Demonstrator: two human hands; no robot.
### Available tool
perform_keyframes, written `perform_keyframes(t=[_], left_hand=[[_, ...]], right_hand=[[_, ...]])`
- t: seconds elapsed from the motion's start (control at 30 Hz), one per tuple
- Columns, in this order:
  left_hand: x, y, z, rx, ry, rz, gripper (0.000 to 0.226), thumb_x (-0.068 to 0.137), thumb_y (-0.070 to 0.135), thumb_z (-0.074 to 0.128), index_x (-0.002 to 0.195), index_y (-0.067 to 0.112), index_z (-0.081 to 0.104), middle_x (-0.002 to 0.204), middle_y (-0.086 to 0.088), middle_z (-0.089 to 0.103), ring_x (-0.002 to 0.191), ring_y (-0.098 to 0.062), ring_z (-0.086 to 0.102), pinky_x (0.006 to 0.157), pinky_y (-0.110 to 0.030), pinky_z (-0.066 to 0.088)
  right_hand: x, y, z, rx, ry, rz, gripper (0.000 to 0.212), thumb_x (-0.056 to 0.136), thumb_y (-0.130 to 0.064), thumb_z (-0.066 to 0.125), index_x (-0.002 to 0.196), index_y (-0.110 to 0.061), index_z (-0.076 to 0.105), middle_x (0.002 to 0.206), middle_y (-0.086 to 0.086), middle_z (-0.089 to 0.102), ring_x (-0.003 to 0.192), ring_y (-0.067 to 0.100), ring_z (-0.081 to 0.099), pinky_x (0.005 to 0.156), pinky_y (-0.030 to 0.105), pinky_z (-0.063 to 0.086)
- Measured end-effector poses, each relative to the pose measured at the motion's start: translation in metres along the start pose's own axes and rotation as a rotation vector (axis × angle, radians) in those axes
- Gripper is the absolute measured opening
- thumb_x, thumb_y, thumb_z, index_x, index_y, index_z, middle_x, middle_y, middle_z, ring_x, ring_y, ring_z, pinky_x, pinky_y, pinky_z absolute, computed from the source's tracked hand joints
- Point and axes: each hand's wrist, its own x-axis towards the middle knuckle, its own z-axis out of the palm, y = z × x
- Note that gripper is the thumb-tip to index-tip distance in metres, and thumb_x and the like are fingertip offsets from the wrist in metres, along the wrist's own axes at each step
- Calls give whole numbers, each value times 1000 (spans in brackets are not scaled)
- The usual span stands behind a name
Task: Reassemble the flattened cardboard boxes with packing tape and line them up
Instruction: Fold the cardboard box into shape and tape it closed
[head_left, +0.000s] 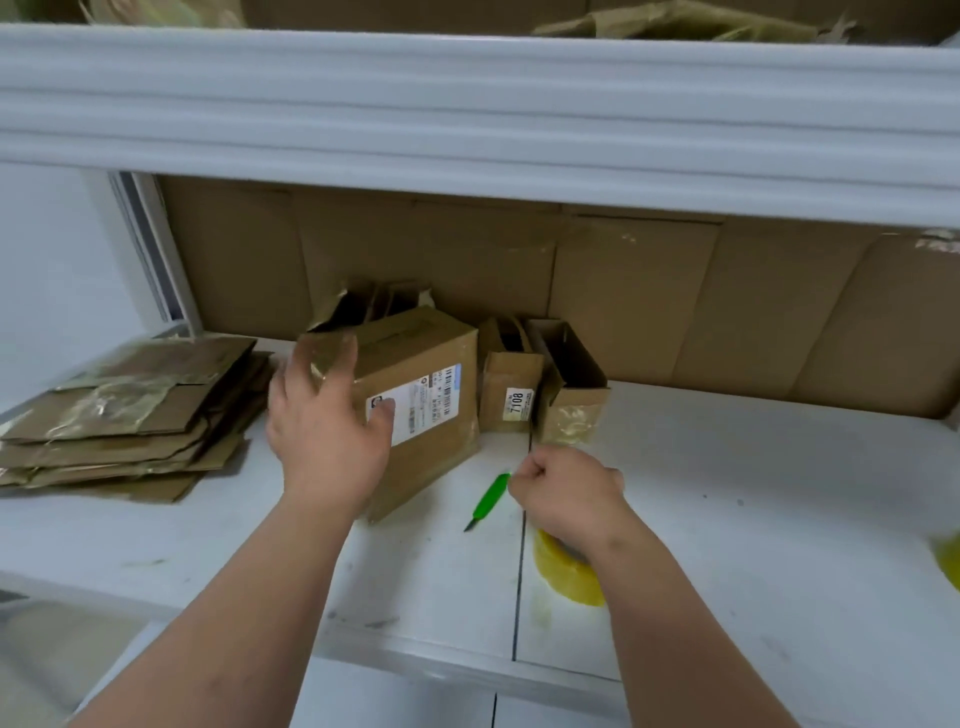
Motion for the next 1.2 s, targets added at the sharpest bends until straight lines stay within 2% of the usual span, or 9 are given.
perform_keyframes(t=[0.17, 0.3, 0.4, 0.5, 0.7, 0.83, 1.0, 1.1, 1.2], left_hand=[[6, -24, -10, -273, -64, -72, 41, 99, 17, 54, 137, 30, 55, 162, 9, 22, 127, -10, 48, 88, -14, 37], [4, -43, -23, -449, -14, -76, 37, 99, 17, 57, 134, 30, 60, 157, 13, 34, 121, 3, 45, 76, 5, 30], [11, -54, -33, -709, -8, -133, 36, 95, 26, 63, 120, 52, 62, 140, 7, 57, 121, -6, 56, 101, -20, 45], [19, -52, -46, -873, -1, -183, 34, 94, 27, 64, 103, 60, 65, 118, 3, 70, 108, -18, 67, 97, -43, 53], [21, -38, -51, -954, -30, -230, 26, 89, 26, 71, 107, 44, 67, 106, 7, 72, 93, -12, 70, 74, -34, 57], [17, -26, -45, -960, -71, -271, 29, 87, 33, 73, 116, 32, 69, 109, 4, 71, 95, -14, 69, 71, -33, 54], [8, 12, -31, -959, -150, -265, 20, 91, 37, 67, 108, 26, 68, 96, 2, 71, 81, -17, 68, 64, -29, 51], [2, 41, -17, -1008, -149, -348, 22, 91, 41, 67, 94, 19, 66, 72, -1, 62, 56, -16, 54, 53, -24, 53], [-9, 66, 6, -993, -193, -401, 28, 90, 47, 66, 88, 19, 60, 72, -6, 58, 48, -14, 48, 47, -24, 52]], right_hand=[[4, -25, 19, 118, 22, -48, 13, 93, -32, 52, 83, -31, 60, 87, -15, 65, 91, 8, 59, 102, 32, 30], [10, -30, 32, 268, 129, -45, 24, 93, -31, 57, 116, -36, 57, 128, -6, 54, 117, 16, 52, 110, 41, 33], [18, -34, 36, 437, 257, -26, 65, 87, -37, 63, 144, -34, 34, 147, -2, 38, 135, 24, 37, 113, 50, 34], [24, -39, 33, 754, 224, -58, 66, 88, -38, 66, 144, -38, 30, 142, -9, 49, 131, 18, 46, 110, 43, 38], [14, -37, 10, 1211, 353, -139, 47, 78, -27, 71, 121, -32, 53, 106, -15, 67, 92, -4, 63, 80, 21, 45], [5, -16, -15, 1338, 399, -87, 20, 81, -33, 61, 101, -30, 64, 84, -26, 68, 78, -9, 60, 76, 21, 37], [-6, 28, -30, 1477, 387, 8, 44, 98, -54, 40, 127, -26, 60, 128, -9, 63, 131, 14, 47, 114, 39, 23], [-13, 51, -29, 1324, 336, -16, 84, 73, -82, 49, 140, -32, 51, 144, -14, 49, 139, 9, 36, 112, 35, 23], [-18, 67, -36, 1297, 356, -80, 81, 61, -78, 63, 130, -36, 60, 144, -12, 46, 132, 1, 43, 105, 28, 34]])
